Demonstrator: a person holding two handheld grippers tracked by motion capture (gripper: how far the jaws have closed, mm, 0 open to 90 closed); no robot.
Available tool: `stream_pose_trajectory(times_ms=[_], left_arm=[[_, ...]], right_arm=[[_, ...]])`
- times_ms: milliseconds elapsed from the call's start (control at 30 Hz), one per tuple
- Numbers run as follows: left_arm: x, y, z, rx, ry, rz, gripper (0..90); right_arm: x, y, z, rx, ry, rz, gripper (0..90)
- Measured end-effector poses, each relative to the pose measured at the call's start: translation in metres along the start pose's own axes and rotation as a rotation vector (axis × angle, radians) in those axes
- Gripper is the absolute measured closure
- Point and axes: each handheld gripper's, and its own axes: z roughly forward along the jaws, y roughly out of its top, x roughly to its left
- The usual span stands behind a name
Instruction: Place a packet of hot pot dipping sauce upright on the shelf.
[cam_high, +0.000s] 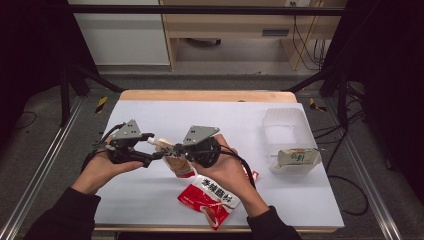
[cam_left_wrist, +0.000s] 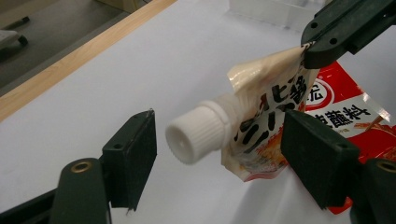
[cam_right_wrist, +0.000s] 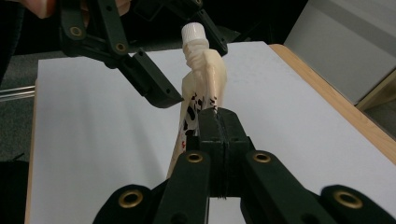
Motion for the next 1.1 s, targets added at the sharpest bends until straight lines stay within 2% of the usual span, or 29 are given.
stream_pose_trajectory(times_ms=[133, 200, 267, 333, 433, 567, 667, 900, 1100], left_arm=[[0.005, 0.002, 0.003, 0.008, -0.024, 0.002, 34.3], [0.005, 0.002, 0.003, -0.002, -0.035, -0.001, 43.0], [0.005, 0.004, 0.003, -0.002, -0.054, 0.008, 45.4], [0.006, 0.004, 0.003, 0.012, -0.048, 0.018, 48.4], [0.01, 0.005, 0.002, 0.005, -0.075, -0.014, 55.4], [0.007, 0.005, -0.002, 0.013, -0.075, 0.005, 64.6], [0.004, 0.006, -0.002, 0.024, -0.059, 0.015, 66.5], [-0.002, 0.014, -0.007, 0.017, -0.043, 0.041, 70.7], [-0.005, 0.021, -0.009, 0.047, -0.053, 0.067, 71.6]], right_arm=[[0.002, 0.001, 0.001, -0.005, 0.002, 0.001, 90.0], [0.002, 0.001, 0.001, -0.004, 0.004, -0.001, 90.0], [0.002, 0.0, 0.002, 0.001, 0.003, -0.003, 90.0], [0.002, 0.0, 0.002, 0.002, 0.003, -0.004, 90.0], [0.001, -0.001, 0.002, 0.004, -0.002, -0.001, 90.0], [-0.003, -0.004, 0.001, 0.003, -0.005, 0.012, 90.0], [-0.004, -0.005, 0.001, 0.008, -0.01, 0.019, 90.0], [-0.004, -0.007, 0.002, 0.02, -0.017, 0.037, 90.0], [-0.005, -0.009, 0.002, 0.024, -0.009, 0.045, 89.8]])
